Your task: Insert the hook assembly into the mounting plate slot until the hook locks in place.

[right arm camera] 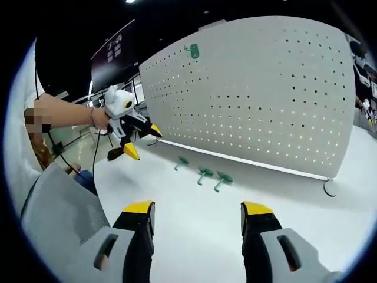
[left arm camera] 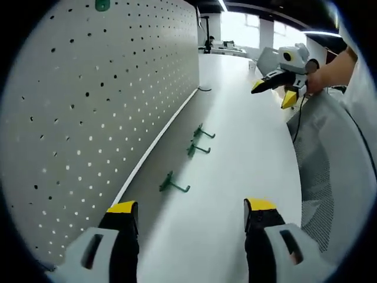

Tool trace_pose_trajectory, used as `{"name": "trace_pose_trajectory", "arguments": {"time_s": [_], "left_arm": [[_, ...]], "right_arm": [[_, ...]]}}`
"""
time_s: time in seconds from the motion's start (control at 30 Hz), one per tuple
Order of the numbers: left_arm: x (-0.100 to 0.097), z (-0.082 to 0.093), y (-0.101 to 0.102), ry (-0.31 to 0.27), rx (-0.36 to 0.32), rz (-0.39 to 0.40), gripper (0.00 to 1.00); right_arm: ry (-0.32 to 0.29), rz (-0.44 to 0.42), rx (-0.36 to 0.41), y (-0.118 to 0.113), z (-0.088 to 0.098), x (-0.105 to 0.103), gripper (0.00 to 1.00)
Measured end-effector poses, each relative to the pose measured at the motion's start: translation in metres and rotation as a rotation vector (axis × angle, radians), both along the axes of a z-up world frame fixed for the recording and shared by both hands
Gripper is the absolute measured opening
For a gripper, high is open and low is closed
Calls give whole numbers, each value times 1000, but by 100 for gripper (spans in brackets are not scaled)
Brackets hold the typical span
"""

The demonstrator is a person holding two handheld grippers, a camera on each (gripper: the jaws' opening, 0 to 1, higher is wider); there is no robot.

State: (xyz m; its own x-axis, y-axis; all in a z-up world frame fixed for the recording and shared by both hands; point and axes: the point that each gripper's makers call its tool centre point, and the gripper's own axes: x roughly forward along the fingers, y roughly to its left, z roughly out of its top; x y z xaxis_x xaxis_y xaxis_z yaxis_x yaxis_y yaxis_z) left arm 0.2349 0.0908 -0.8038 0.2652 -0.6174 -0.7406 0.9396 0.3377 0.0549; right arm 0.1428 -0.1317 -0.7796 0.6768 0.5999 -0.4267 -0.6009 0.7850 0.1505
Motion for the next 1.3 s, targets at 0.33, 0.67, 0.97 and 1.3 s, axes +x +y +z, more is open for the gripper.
{"name": "trace_pose_trajectory", "arguments": {"time_s": [0.33, 0.67, 0.97, 1.3], "left_arm": [[11, -6, 0, 17, 38, -52, 75], [20, -16, -1, 37, 75, -106, 76], [28, -20, -6, 40, 112, -167, 76], [33, -30, -14, 27, 161, -242, 75]], "right_arm": [[4, 5, -6, 0, -1, -1, 57], [15, 8, -5, 1, -4, -2, 58], [13, 5, 0, 0, -3, -1, 59], [16, 10, -2, 2, -5, -2, 59]]}}
